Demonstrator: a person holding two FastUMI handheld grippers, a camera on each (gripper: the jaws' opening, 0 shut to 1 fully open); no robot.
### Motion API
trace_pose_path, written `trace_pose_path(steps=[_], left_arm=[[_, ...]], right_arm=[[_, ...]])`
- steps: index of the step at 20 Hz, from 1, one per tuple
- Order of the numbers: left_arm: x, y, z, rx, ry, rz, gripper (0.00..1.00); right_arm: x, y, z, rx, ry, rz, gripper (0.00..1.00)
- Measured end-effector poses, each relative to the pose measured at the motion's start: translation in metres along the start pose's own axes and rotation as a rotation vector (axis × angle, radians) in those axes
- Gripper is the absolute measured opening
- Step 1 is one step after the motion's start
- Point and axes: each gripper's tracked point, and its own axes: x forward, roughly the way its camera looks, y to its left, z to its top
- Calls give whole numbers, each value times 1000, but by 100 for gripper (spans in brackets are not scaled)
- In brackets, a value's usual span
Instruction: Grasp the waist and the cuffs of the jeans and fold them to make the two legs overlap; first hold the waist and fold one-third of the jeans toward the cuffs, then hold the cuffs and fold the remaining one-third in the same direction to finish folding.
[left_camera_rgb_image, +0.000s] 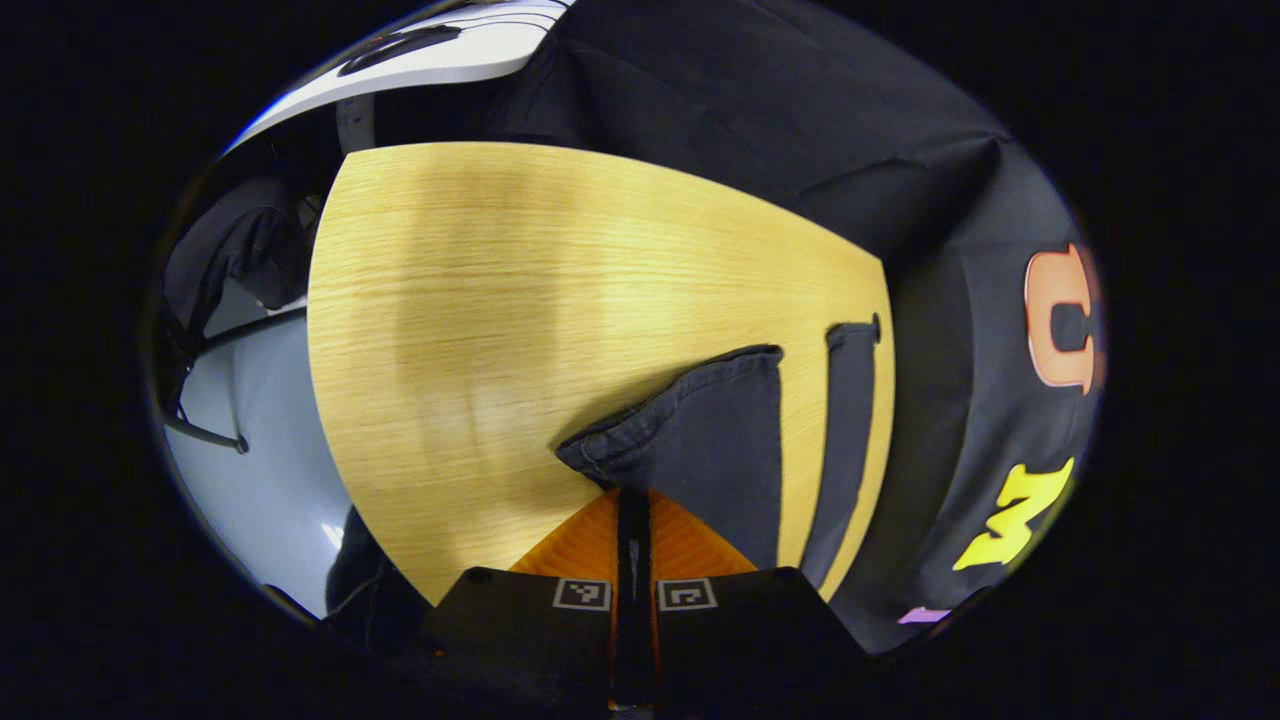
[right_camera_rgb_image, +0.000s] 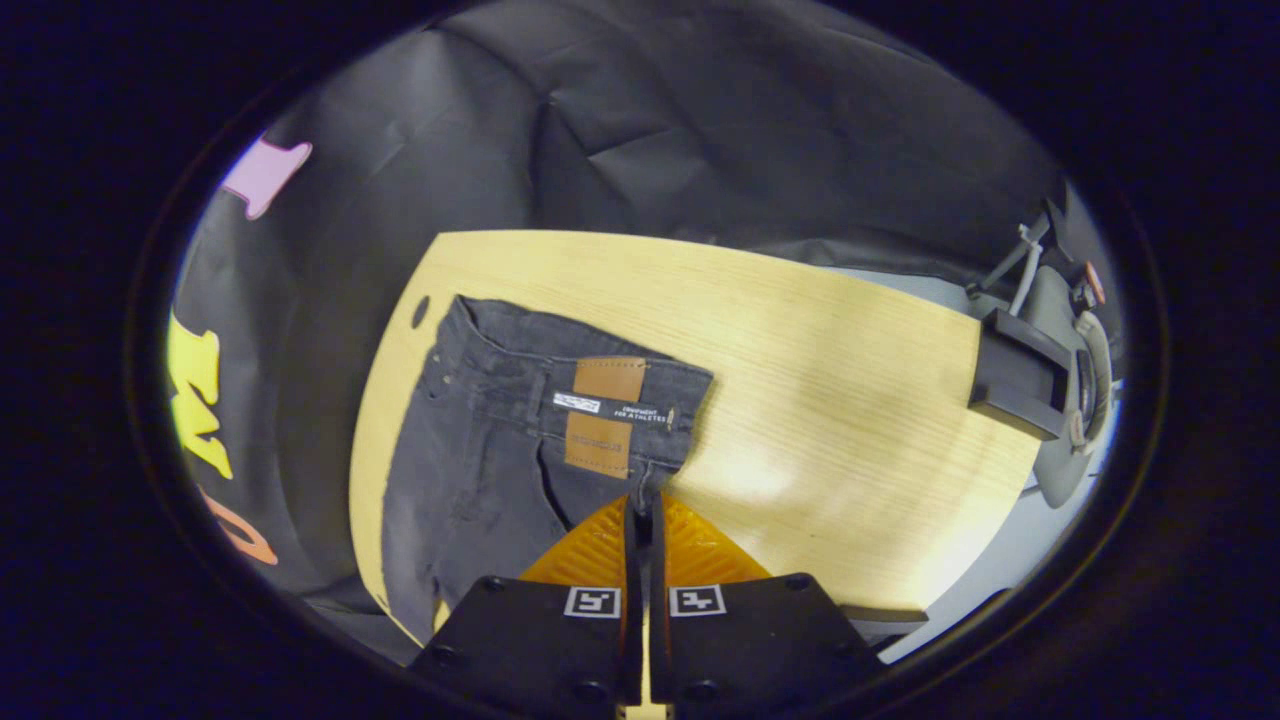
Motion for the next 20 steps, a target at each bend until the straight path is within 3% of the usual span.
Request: trace_pose_path(steps=[1, 5, 10, 14, 20], left_arm=[[-2, -14, 2, -11, 0, -26, 4], [-6, -90, 12, -55, -6, -138, 3], [14, -177, 30, -104, -23, -223, 3], [56, -212, 43, -153, -51, -204, 3], [130, -248, 53, -79, -74, -130, 4]], right_arm=[[-12, 11, 2, 12, -6, 42, 7], [-35, 79, 17, 29, -22, 224, 0], [-37, 163, 43, 34, -29, 388, 0], [-2, 206, 60, 48, -17, 422, 3], [62, 257, 69, 19, 7, 410, 3]])
